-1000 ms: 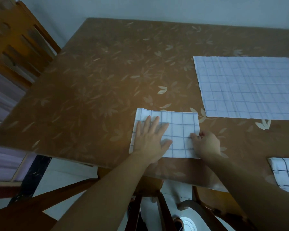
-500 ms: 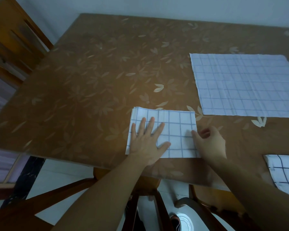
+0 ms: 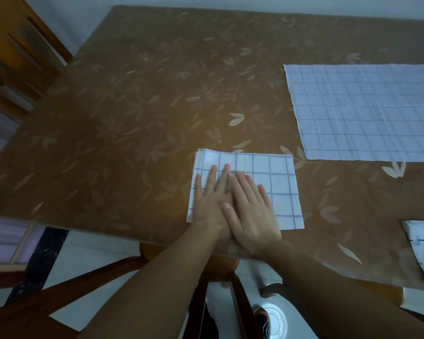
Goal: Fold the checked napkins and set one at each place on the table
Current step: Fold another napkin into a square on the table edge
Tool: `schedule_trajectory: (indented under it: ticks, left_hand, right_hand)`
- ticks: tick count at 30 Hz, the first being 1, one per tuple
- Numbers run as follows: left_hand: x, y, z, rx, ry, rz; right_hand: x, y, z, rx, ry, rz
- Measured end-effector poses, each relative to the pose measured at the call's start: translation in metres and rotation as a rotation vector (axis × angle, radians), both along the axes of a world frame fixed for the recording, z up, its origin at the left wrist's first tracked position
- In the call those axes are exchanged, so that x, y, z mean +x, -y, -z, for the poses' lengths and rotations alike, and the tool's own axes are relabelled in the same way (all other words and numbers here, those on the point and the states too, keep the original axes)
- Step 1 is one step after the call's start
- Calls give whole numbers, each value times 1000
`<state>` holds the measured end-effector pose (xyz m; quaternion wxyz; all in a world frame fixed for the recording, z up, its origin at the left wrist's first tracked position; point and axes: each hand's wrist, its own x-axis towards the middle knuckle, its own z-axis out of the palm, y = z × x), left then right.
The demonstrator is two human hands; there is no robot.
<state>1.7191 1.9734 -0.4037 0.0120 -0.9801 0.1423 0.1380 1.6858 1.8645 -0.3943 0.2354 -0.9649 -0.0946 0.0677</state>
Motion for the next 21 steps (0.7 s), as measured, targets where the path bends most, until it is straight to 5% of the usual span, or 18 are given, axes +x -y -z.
schedule_trajectory:
  ticks: [9,21]
  left_hand:
    - [0,-12,2,-155,34,-65]
    - [-2,-65,-13,14,-56,-117]
  right_hand:
    - [-5,59,8,-285,-21,95]
    - [-8,91,-5,-432,-142,70]
